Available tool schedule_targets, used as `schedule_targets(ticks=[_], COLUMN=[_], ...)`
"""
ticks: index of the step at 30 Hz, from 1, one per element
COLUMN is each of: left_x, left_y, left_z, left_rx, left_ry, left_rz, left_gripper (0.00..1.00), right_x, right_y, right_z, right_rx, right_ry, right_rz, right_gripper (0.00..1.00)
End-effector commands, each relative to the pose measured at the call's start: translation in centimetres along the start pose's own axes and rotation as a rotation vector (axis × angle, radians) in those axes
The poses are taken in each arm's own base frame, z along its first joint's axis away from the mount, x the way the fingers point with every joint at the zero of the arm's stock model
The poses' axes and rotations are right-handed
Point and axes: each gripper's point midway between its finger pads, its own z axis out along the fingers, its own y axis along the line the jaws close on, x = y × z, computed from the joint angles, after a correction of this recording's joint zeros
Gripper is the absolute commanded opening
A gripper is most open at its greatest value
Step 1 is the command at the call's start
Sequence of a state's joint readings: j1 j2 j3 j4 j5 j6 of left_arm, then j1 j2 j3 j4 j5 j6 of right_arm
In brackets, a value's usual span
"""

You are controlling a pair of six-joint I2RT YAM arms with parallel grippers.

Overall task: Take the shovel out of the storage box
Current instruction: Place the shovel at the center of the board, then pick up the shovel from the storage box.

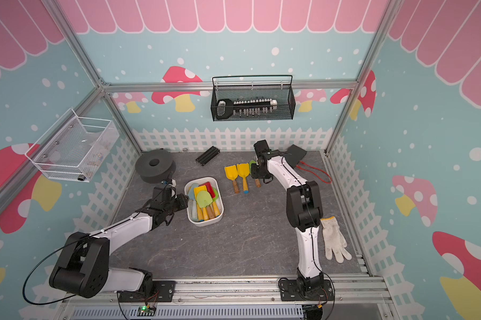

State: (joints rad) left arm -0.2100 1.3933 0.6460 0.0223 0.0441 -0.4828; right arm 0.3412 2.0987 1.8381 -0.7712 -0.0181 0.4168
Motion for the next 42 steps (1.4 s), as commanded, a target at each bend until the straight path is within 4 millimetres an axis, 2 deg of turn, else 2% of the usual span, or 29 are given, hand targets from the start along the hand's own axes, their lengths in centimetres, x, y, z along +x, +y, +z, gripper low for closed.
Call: schedule_targets(ticks=[1, 7, 13, 23, 28, 36, 42], left_x=[-1.0, -0.9, -0.8, -0.7, -0.6, -0.6, -0.5], left_y=[-0.3, -0.4, -0.4, -0.5, -0.5, -0.6, -0.6], left_z=[-0.3, -0.3, -0.2, -0.1, 0.1, 0.1, 0.3], left_rx=[-0.001, 0.001, 0.003, 0.015, 0.013, 0.02, 0.019], left_ry=[-0.021, -0.02, -0.013, -0.012, -0.006, -0.004, -0.001], left_rz=[0.011, 0.01, 0.008, -0.001, 0.0, -0.003, -0.003], left_gripper=[0.32, 0.33, 0.33, 0.33, 0.34, 0.34, 0.34], right_x=[0.8, 3.2, 5.3, 8.7, 10.5, 12.6, 13.0], right_y=[2.5, 7.7, 13.1, 18.8, 20.6, 23.1, 23.0], right_z=[-1.4, -2.7, -3.0, -2.6, -1.7, -0.4, 0.8], right_rx=[-0.043, -0.128, -0.235, -0.298, -0.292, -0.295, -0.242], right_ry=[-0.023, -0.008, 0.019, 0.074, 0.102, 0.147, 0.164], right_rz=[-0.091, -0.219, -0.296, -0.389, -0.43, -0.477, -0.481], right_gripper=[0.42, 0.42, 0.46, 0.46, 0.49, 0.48, 0.48])
